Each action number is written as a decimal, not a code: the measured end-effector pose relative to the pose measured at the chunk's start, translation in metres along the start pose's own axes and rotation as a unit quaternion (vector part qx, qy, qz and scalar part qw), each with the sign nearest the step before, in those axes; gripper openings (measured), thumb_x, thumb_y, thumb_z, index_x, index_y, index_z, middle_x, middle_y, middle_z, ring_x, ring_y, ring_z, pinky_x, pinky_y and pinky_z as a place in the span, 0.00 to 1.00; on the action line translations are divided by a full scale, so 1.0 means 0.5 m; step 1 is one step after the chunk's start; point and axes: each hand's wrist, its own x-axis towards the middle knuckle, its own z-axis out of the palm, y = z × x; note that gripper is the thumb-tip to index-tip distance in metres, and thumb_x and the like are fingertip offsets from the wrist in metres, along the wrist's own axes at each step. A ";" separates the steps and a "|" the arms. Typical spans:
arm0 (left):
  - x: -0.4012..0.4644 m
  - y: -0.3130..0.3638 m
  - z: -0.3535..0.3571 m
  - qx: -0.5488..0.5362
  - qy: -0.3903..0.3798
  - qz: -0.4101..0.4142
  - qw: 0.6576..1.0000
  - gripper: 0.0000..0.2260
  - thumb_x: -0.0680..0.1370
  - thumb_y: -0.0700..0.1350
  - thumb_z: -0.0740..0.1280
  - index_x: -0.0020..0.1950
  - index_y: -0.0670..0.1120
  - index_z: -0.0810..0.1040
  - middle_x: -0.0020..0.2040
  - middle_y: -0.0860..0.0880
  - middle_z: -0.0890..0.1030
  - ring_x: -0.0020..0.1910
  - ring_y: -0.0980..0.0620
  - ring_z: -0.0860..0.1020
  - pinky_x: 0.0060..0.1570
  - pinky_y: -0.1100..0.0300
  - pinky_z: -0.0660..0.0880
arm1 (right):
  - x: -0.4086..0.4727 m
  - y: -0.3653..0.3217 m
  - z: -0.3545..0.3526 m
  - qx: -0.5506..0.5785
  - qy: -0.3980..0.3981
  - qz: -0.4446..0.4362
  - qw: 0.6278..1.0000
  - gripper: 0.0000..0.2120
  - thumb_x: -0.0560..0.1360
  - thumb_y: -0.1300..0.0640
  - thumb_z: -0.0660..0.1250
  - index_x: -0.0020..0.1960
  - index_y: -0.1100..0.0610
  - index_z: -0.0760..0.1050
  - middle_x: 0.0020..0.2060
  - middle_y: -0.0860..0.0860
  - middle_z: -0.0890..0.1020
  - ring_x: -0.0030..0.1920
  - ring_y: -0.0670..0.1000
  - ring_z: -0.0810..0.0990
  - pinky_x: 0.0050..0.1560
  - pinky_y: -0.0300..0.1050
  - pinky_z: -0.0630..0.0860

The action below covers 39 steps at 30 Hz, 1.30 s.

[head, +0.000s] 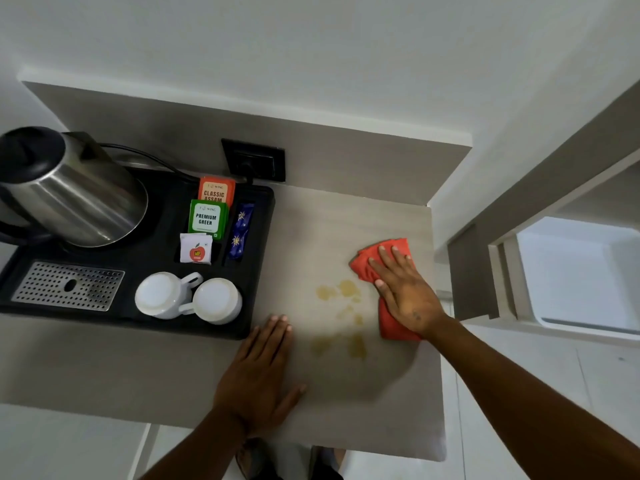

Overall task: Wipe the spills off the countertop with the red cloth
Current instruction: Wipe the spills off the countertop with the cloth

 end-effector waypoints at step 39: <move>-0.043 0.004 -0.008 -0.008 0.008 -0.040 0.999 0.41 0.79 0.66 0.60 0.82 0.39 0.55 0.83 0.40 0.56 0.83 0.44 0.47 0.81 0.46 0.51 | -0.027 -0.127 0.046 0.035 -0.026 -0.181 0.983 0.20 0.80 0.45 0.60 0.69 0.50 0.75 0.76 0.52 0.65 0.78 0.56 0.57 0.77 0.58 0.53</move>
